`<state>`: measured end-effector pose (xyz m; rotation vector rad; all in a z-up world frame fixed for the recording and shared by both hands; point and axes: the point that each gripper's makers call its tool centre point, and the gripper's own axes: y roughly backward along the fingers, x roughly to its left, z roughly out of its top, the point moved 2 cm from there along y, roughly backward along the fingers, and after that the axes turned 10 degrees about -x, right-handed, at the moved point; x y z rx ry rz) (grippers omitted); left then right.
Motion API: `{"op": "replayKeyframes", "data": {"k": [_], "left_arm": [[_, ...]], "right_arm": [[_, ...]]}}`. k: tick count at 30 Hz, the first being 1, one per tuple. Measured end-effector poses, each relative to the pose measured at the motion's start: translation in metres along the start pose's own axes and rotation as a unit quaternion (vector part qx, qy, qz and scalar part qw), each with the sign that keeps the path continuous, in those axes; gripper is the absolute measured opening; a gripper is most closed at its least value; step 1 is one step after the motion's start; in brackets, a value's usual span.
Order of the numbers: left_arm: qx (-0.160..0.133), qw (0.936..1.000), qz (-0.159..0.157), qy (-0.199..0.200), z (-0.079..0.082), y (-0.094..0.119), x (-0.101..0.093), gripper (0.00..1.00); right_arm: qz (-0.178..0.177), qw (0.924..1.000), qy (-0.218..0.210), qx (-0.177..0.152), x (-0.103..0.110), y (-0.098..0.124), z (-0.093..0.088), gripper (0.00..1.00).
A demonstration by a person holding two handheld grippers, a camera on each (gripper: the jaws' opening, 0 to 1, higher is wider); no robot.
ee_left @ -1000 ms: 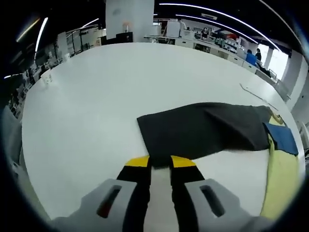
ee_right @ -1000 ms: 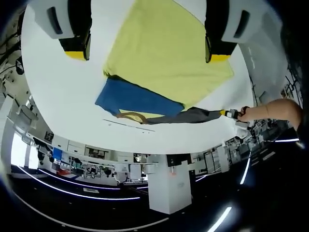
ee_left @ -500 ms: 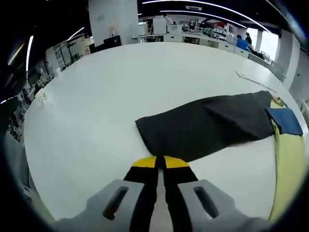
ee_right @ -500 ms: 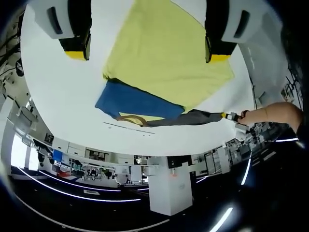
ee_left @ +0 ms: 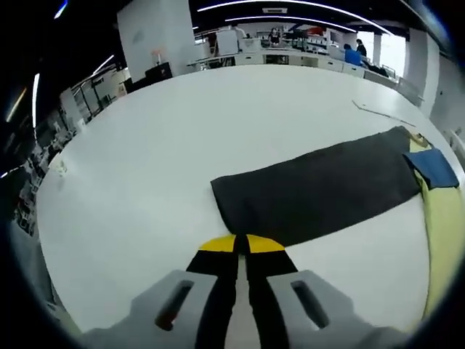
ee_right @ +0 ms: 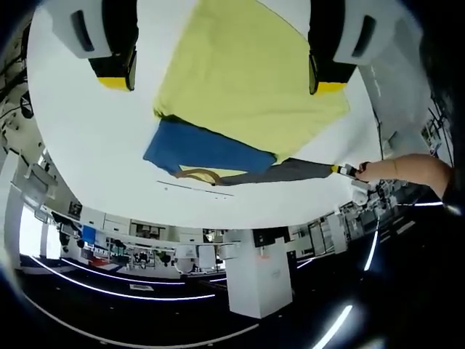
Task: Fold the garment on the visible template until the final outline fits inside the template.
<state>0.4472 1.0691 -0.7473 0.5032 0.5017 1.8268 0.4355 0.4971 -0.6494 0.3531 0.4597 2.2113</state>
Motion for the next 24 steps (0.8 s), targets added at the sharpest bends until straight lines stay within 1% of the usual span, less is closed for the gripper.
{"op": "replayKeyframes", "data": {"k": [3, 6, 10, 15, 18, 20, 21, 24], "left_arm": [[-0.002, 1.0, -0.002, 0.005, 0.0, 0.0, 0.0, 0.0], [-0.004, 1.0, -0.005, 0.002, 0.001, 0.001, -0.002, 0.0], [-0.009, 0.9999, -0.005, 0.004, 0.004, 0.006, -0.004, 0.0], [-0.018, 0.9998, -0.011, -0.004, 0.012, 0.01, -0.009, 0.0], [-0.018, 0.9994, -0.016, -0.023, 0.013, 0.01, -0.009, 0.0], [-0.014, 0.9996, -0.021, -0.008, 0.015, 0.012, -0.012, 0.0], [-0.018, 0.9995, -0.026, -0.002, 0.017, 0.012, -0.014, 0.0], [-0.022, 0.9995, -0.024, 0.004, 0.022, 0.013, -0.014, 0.0]], "right_arm": [[0.001, 1.0, 0.001, -0.001, 0.001, 0.001, 0.0, 1.0], [0.002, 1.0, -0.001, -0.001, 0.001, 0.002, -0.001, 1.0], [0.004, 1.0, -0.001, 0.0, 0.002, 0.003, -0.002, 1.0], [0.003, 1.0, -0.003, -0.004, 0.0, 0.004, -0.001, 1.0], [0.005, 1.0, -0.003, -0.005, 0.001, 0.004, -0.001, 1.0], [0.007, 1.0, -0.002, -0.004, 0.002, 0.004, -0.002, 1.0], [0.009, 1.0, -0.001, -0.004, 0.003, 0.004, -0.002, 1.0], [0.011, 0.9999, 0.0, -0.004, 0.004, 0.004, -0.002, 1.0]]}}
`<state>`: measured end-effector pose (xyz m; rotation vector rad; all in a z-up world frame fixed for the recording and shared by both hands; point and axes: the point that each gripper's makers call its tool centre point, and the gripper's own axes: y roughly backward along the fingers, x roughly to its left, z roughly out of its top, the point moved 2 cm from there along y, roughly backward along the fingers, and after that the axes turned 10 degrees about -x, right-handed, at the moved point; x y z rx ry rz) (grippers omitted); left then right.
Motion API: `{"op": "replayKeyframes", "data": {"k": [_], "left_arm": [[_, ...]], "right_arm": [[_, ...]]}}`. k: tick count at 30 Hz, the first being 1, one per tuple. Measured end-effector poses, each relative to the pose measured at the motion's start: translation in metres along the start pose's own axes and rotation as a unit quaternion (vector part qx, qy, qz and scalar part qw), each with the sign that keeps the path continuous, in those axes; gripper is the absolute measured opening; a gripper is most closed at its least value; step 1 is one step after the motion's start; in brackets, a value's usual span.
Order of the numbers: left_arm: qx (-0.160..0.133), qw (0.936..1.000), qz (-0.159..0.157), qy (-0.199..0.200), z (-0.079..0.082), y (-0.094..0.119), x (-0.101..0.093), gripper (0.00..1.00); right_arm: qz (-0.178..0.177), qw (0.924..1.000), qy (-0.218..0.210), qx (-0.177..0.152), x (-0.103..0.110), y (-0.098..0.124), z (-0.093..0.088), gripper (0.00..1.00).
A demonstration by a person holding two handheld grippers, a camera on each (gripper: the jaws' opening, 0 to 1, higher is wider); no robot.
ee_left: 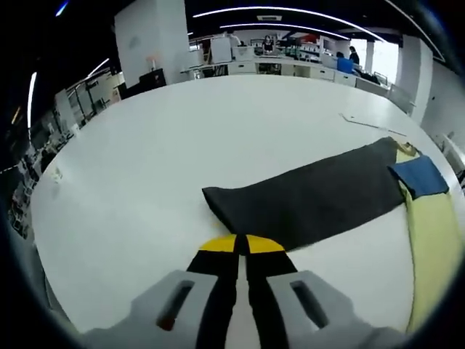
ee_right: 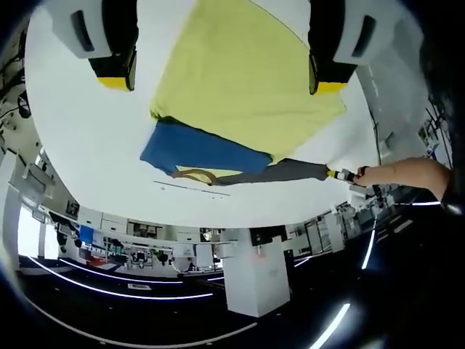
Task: Fold the garment on the visible template until the final outline fits inside the template.
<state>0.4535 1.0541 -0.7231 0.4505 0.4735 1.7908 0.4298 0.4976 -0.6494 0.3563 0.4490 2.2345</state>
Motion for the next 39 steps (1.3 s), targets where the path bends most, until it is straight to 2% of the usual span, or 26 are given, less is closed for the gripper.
{"op": "replayKeyframes", "data": {"k": [4, 17, 20, 23, 25, 27, 31, 39], "left_arm": [[-0.01, 0.9998, -0.009, 0.016, 0.009, 0.001, -0.006, 0.0], [-0.043, 0.9979, -0.042, 0.024, 0.045, 0.007, -0.039, 0.0], [-0.036, 0.998, -0.051, 0.008, 0.05, 0.009, -0.048, 0.0], [-0.042, 0.9968, -0.066, -0.011, 0.058, 0.01, -0.058, 0.0], [-0.048, 0.9957, -0.08, 0.003, 0.065, 0.011, -0.067, 0.0], [-0.051, 0.9932, -0.098, 0.036, 0.071, 0.012, -0.078, 0.0], [-0.055, 0.992, -0.112, 0.02, 0.079, 0.014, -0.091, 0.0], [-0.059, 0.9887, -0.137, 0.012, 0.09, 0.016, -0.115, 0.0]], "right_arm": [[0.003, 1.0, 0.0, 0.0, 0.001, 0.001, 0.0, 1.0], [0.014, 0.9999, 0.001, 0.0, 0.005, 0.006, -0.002, 1.0], [0.016, 0.9999, 0.003, 0.001, 0.006, 0.007, -0.003, 1.0], [0.015, 0.9999, 0.005, 0.0, 0.006, 0.008, -0.003, 1.0], [0.016, 0.9999, 0.005, -0.001, 0.006, 0.008, -0.002, 1.0], [0.019, 0.9998, 0.005, 0.0, 0.007, 0.009, -0.003, 1.0], [0.021, 0.9998, 0.002, -0.002, 0.006, 0.01, -0.002, 1.0], [0.025, 0.9997, 0.002, -0.006, 0.007, 0.013, -0.001, 1.0]]}}
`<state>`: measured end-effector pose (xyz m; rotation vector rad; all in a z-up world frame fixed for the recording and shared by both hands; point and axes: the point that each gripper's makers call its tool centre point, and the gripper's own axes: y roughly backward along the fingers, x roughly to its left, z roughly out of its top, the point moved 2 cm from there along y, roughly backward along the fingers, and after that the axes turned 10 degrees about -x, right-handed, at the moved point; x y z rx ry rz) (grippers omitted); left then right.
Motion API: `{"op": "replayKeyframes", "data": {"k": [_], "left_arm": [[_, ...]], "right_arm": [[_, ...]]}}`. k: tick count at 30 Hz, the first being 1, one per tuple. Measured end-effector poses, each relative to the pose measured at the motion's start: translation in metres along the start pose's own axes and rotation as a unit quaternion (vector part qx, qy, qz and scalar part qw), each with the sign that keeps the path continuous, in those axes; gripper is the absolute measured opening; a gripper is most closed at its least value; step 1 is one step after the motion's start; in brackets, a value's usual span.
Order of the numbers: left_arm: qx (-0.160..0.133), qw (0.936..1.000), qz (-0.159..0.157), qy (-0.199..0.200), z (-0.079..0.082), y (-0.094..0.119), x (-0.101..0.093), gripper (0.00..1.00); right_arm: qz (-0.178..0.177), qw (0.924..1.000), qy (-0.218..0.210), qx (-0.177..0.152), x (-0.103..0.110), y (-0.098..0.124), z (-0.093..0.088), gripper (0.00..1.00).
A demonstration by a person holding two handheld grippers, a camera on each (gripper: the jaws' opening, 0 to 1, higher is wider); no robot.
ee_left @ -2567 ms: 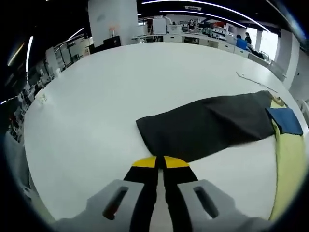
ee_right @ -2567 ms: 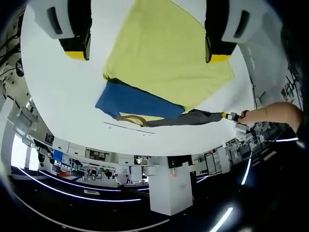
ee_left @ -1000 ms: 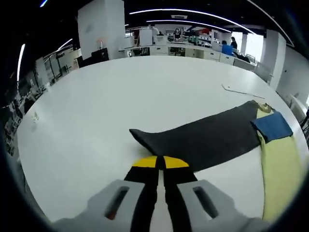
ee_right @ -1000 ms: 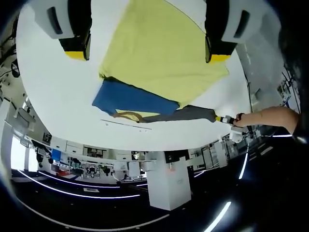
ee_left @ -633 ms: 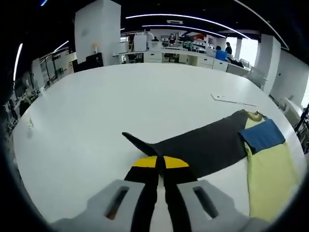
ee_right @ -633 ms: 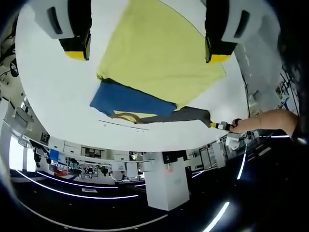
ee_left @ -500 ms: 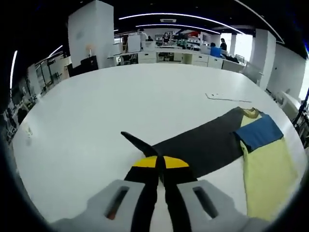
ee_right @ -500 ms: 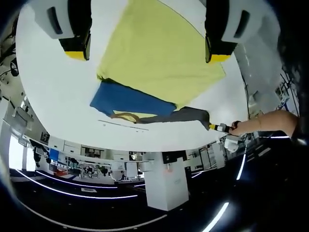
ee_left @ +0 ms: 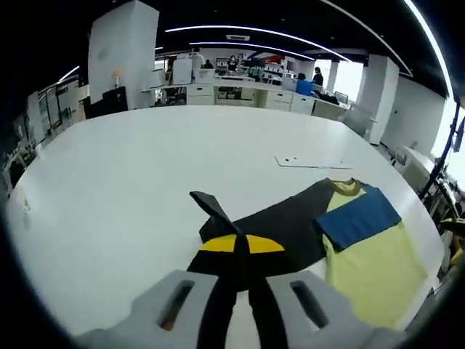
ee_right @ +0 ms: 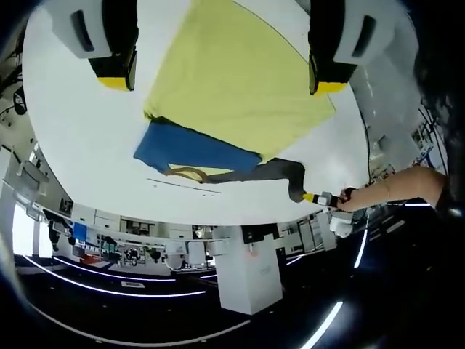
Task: Fold the garment on the visible template until the final outline fits inside the template.
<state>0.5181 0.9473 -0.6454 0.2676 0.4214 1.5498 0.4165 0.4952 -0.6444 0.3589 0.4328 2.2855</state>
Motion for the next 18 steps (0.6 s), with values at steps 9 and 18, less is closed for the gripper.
{"op": "replayKeyframes", "data": {"k": [9, 18], "left_arm": [[-0.006, 0.9993, -0.034, -0.013, 0.012, -0.009, -0.034, 0.0], [0.001, 0.9978, -0.061, -0.027, 0.011, -0.014, -0.06, 0.0]], "right_arm": [[0.007, 1.0, 0.003, 0.003, 0.003, 0.002, -0.003, 1.0], [0.013, 0.9999, 0.001, 0.003, 0.01, 0.006, -0.006, 1.0]]}}
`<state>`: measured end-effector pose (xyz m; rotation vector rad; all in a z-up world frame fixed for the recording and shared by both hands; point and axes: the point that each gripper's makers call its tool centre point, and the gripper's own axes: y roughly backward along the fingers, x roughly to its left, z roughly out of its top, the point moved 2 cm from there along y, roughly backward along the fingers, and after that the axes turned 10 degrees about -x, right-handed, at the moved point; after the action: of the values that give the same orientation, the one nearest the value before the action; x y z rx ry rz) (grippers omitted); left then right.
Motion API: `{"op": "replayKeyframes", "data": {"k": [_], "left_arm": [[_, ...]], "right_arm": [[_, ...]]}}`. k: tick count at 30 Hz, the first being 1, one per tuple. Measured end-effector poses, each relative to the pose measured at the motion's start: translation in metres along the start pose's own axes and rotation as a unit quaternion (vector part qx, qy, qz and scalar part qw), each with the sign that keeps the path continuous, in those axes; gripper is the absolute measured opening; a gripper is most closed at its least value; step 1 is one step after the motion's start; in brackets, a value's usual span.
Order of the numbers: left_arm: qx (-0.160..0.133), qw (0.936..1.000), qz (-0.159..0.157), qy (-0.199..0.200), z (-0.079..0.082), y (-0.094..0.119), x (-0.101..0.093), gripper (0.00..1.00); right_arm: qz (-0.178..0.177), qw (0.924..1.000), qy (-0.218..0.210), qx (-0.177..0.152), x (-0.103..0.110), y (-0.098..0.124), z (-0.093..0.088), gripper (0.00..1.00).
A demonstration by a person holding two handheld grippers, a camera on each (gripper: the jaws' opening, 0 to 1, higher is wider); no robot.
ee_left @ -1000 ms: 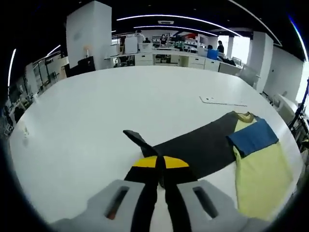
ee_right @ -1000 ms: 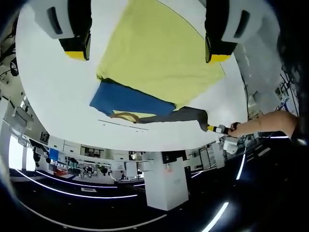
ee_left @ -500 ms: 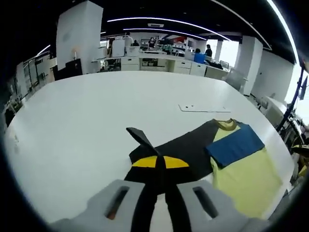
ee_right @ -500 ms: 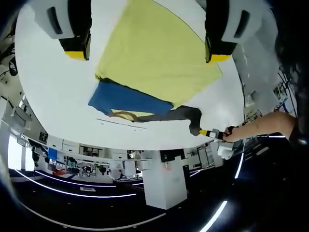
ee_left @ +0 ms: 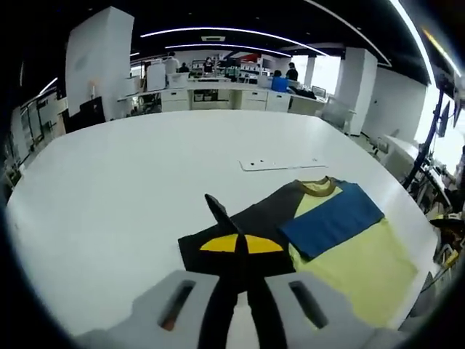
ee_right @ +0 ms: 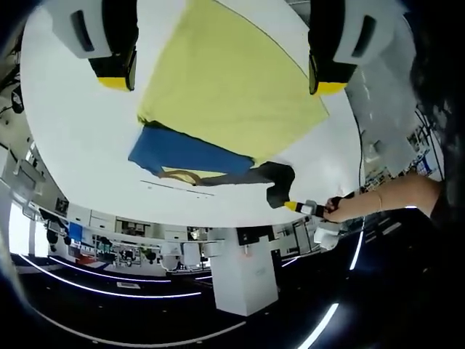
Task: Fold the garment on the visible template until the final outline fits inside the template.
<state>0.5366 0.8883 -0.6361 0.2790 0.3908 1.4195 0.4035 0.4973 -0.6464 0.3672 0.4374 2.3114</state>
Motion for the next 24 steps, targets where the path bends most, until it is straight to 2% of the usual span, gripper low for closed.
{"op": "replayKeyframes", "data": {"k": [2, 12, 19, 24], "left_arm": [[0.0, 0.9999, -0.015, -0.001, 0.001, -0.002, -0.008, 0.0], [-0.006, 0.9993, -0.035, -0.015, 0.013, -0.011, -0.031, 0.0], [-0.034, 0.9977, -0.059, -0.005, 0.031, -0.021, -0.049, 0.0], [-0.045, 0.9964, -0.067, -0.026, 0.042, -0.027, -0.065, 0.0]], "right_arm": [[0.0, 1.0, -0.001, -0.002, 0.001, 0.001, 0.0, 1.0], [-0.002, 1.0, -0.005, -0.004, 0.002, 0.004, -0.003, 1.0], [-0.003, 1.0, -0.006, -0.003, 0.001, 0.005, -0.005, 1.0], [0.001, 1.0, -0.005, 0.001, 0.003, 0.005, -0.006, 1.0]]}}
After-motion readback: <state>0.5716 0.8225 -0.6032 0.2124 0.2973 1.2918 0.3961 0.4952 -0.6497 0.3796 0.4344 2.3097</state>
